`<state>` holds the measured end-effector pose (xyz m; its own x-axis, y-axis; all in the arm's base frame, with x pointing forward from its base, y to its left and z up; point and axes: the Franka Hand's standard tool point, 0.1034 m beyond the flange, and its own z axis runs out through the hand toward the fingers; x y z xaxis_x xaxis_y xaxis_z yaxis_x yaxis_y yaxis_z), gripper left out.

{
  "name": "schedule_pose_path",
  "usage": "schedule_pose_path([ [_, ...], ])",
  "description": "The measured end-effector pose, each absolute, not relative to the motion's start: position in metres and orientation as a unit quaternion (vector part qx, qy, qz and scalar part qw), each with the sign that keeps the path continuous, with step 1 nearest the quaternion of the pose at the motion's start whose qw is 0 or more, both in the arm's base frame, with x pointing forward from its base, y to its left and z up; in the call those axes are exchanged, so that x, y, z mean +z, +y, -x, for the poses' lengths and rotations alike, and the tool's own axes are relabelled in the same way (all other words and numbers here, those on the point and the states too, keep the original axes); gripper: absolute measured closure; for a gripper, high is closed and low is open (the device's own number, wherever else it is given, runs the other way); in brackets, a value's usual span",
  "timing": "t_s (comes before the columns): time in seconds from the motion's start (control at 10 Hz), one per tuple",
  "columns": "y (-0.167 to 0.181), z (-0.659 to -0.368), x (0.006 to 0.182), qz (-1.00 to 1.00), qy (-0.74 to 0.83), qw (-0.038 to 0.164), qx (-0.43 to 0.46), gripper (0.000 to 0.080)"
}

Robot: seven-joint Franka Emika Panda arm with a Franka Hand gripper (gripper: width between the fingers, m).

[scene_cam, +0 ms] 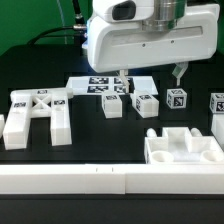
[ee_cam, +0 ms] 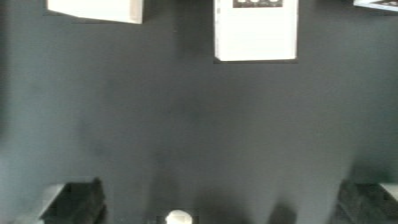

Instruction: Assemble chair

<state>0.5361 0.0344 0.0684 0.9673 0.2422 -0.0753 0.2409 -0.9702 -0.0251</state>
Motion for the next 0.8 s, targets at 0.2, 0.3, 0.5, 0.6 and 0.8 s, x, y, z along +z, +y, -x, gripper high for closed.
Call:
schedule_pose_path([
  [0.2, 0.038, -0.526, 0.066, 0.990, -0.111, 0.007, 0.084, 0.0151],
  [0.3, 0.043, -0.520, 0.059, 0.987, -0.103, -0.014, 0.126, 0.0151],
  [0.5, 0.041, -0.507, 0.054, 0.978, -0.090, -0.032, 0.184, 0.0151],
  [0.6, 0.038, -0.501, 0.053, 0.969, -0.087, -0.035, 0.229, 0.0151],
  [0.8, 0.039, -0.503, 0.051, 0.956, -0.086, -0.039, 0.278, 0.0151],
])
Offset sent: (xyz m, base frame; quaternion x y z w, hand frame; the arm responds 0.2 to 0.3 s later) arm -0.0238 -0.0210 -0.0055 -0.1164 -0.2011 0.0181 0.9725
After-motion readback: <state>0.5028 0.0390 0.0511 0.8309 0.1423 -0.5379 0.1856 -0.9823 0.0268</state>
